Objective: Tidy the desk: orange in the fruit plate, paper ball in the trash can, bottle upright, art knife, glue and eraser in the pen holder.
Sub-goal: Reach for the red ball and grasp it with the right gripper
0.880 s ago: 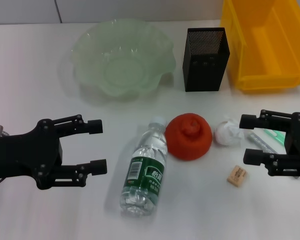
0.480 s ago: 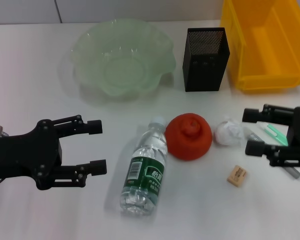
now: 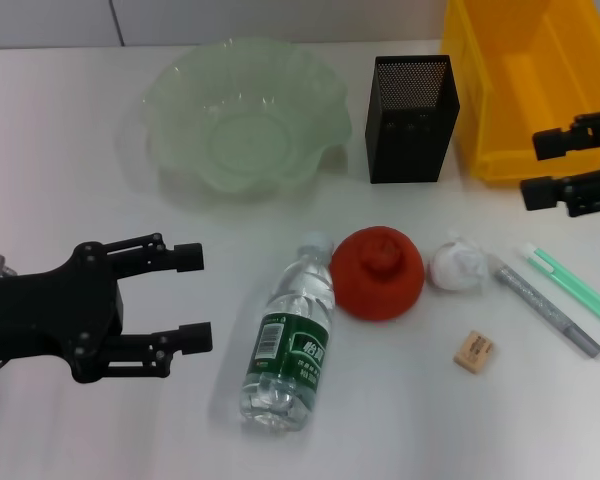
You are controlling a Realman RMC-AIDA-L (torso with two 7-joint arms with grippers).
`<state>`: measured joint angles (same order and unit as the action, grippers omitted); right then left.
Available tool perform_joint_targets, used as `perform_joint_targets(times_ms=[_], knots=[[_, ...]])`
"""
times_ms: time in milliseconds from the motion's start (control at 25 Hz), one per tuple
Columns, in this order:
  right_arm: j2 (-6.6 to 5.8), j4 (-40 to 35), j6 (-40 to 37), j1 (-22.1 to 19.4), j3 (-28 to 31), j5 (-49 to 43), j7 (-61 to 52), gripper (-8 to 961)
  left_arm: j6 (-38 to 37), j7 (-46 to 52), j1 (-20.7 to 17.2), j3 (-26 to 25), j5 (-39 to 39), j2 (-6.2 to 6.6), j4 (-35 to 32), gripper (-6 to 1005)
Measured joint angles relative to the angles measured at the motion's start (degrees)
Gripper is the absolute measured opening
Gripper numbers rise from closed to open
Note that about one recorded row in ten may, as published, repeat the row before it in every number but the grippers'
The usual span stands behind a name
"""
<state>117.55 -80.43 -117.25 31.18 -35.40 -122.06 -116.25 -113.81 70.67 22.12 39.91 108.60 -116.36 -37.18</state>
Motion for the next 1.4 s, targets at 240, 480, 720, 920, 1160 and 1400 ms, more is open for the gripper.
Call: perform_joint_targets(times_ms=[240,480,720,920,1160,1400], knots=[[0.31,-4.9,0.7,6.4,-13.5,-12.4,-9.3,766,0.2,0.0,-0.8,0.0,-0.1,0.01,0.0,829],[1.49,-0.1,9.6,11.0,-28.9,-19.8,-12.9,766,0.5,0.0,-0.5,-0.1,-0.1,0.12,0.0,829],[1.63,12.1,21.3,16.9,-40.6,-23.2,-14.9,766,0.6,0.0,-0.1,-0.1,-0.2,0.25,-0.1,829],[1.82,18.6,28.5,19.3,-46.8,-23.1,-14.7,767,0.6,0.0,0.2,-0.1,-0.3,0.20,-0.3,830],[2.00,23.0,33.8,19.9,-52.3,-22.6,-14.6,753,1.3,-0.4,0.2,-0.1,-0.3,0.22,-0.1,830],[2.04,24.0,34.8,19.8,-52.9,-22.6,-14.5,678,1.4,-0.6,0.2,-0.1,0.0,0.01,0.0,830]])
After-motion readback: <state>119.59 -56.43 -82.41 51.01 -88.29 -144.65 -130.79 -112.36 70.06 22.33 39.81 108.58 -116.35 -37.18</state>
